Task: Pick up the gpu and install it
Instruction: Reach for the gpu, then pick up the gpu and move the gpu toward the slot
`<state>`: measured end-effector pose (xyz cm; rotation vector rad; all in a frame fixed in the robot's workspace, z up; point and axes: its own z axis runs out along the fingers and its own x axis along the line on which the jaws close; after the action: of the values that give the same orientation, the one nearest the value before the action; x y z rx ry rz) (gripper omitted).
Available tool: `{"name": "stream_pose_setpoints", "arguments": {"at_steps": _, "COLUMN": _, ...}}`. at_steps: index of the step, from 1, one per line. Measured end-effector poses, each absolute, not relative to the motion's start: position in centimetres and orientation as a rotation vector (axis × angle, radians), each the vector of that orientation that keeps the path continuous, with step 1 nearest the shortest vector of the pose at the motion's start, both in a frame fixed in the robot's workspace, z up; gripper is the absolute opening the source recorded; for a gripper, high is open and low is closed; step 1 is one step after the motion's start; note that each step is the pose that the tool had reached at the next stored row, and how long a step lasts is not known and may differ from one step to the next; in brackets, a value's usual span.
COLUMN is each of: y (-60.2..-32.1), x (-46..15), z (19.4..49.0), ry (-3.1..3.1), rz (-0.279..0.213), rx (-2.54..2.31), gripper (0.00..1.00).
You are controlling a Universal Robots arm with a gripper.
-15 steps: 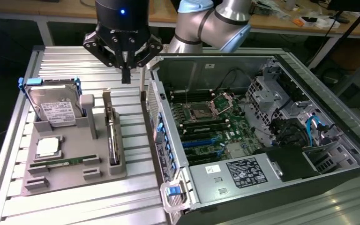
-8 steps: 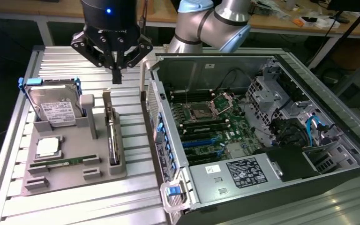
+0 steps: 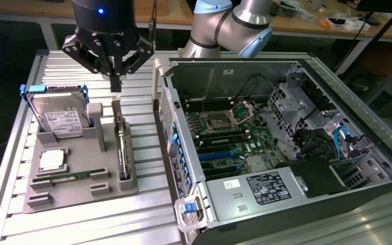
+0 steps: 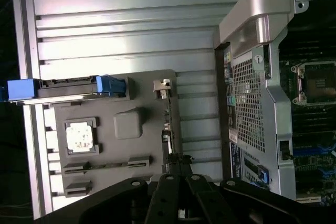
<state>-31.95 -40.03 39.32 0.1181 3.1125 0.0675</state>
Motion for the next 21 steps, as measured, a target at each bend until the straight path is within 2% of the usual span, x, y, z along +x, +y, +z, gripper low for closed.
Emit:
{"name": "stream_pose_setpoints", "arguments": {"at_steps": 15, "y": -40.04, "x": -32.96, "z": 39.32, "ry": 3.112, "rz": 0.068, "rx": 0.118, "gripper": 0.11}}
{"name": "stream_pose_setpoints", "arguments": {"at_steps": 17, "y": -40.04, "x": -32.96, "z": 39.32, "ry": 3.112, "rz": 0.068, "rx": 0.118, "gripper": 0.24}}
{"name": "stream_pose_setpoints", "arguments": {"at_steps": 18, "y": -40.04, "x": -32.95, "z": 39.32, "ry": 3.112, "rz": 0.068, "rx": 0.118, "gripper": 0.24}}
{"name": "stream_pose_setpoints", "arguments": {"at_steps": 20, "y": -40.04, "x": -32.96, "z": 39.32, "ry": 3.112, "rz": 0.068, "rx": 0.118, "gripper": 0.36}}
{"name": "stream_pose_setpoints", "arguments": {"at_steps": 21, "y": -40.04, "x": -32.96, "z": 39.32, "ry": 3.113, "rz": 0.068, "rx": 0.118, "gripper": 0.36}}
